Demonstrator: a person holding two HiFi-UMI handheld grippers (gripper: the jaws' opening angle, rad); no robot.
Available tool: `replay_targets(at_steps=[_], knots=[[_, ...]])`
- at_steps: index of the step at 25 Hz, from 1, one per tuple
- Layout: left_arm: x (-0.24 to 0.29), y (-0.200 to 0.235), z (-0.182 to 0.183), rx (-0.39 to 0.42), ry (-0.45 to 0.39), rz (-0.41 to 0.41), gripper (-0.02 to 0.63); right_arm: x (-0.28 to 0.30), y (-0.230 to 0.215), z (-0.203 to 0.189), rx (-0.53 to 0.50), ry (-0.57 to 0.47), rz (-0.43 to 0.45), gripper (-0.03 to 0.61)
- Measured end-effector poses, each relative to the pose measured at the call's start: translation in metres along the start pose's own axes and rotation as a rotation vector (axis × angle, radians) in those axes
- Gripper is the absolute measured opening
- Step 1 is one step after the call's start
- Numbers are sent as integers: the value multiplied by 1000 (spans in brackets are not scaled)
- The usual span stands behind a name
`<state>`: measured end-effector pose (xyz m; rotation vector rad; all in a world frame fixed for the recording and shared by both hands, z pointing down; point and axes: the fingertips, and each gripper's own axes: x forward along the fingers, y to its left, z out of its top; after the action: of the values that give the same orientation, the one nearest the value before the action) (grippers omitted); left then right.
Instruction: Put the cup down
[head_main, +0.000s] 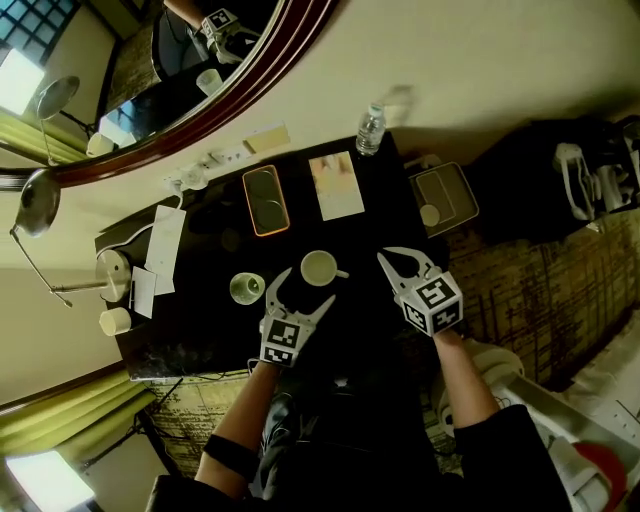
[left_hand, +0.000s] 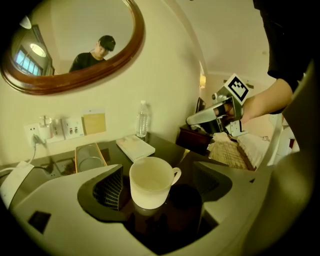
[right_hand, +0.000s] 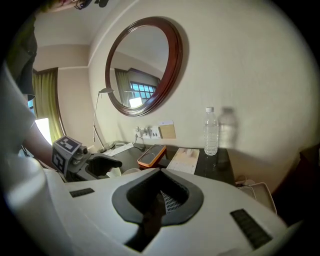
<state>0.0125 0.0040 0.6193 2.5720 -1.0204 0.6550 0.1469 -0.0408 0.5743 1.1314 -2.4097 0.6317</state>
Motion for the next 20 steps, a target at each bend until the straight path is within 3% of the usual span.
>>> replay_targets(at_steps=[5, 11, 14, 17, 20], knots=[[-48, -6, 12, -39, -18, -8, 409, -6, 21, 14, 11, -38, -15, 11], [-108, 6, 47, -49, -63, 20, 230, -14, 37, 25, -18, -53, -41, 11], [-135, 22, 62, -47, -92, 52, 177, -16, 47, 34, -34, -56, -47, 11], [-160, 40, 64, -34, -109, 85, 65, -19, 58, 41, -46, -53, -46, 11], [-183, 55, 62, -29, -127, 108, 0, -21, 74, 51, -48, -52, -33, 11]])
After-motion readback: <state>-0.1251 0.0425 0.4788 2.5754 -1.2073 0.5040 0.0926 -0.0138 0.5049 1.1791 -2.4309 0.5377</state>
